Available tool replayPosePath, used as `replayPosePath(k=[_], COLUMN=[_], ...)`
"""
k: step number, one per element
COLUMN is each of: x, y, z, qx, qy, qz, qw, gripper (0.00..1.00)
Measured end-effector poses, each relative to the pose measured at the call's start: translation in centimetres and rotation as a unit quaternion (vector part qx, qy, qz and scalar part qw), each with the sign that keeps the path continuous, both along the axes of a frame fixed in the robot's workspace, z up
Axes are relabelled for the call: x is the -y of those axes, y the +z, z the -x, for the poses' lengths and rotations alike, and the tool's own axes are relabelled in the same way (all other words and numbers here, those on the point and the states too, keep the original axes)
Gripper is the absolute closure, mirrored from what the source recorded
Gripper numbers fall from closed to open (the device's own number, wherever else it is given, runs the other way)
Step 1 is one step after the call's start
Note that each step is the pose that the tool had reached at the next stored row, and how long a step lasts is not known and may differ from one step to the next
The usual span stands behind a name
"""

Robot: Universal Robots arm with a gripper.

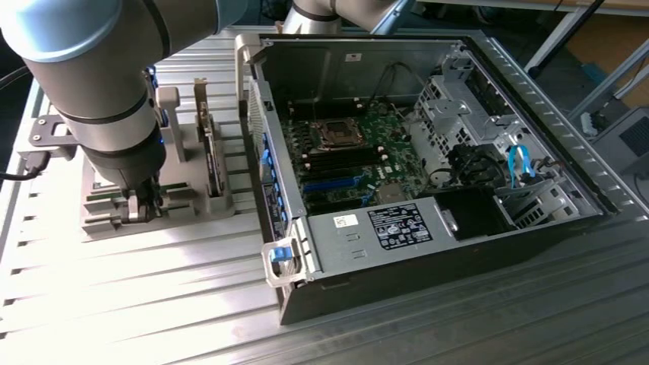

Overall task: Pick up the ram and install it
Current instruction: 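Pick up the ram and move it above insertion slot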

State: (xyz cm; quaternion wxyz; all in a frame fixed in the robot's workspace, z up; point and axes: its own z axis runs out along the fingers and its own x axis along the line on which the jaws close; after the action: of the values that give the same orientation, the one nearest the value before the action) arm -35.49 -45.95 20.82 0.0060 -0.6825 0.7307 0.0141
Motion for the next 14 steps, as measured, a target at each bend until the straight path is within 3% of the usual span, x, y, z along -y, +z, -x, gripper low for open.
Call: replayPosePath(k=[14], x=[0.12], y=[0.10], z=[0.00], qx=[0.0000], qy=[0.000], qz=[0.0000], qw=[1.0000], gripper=[0.76])
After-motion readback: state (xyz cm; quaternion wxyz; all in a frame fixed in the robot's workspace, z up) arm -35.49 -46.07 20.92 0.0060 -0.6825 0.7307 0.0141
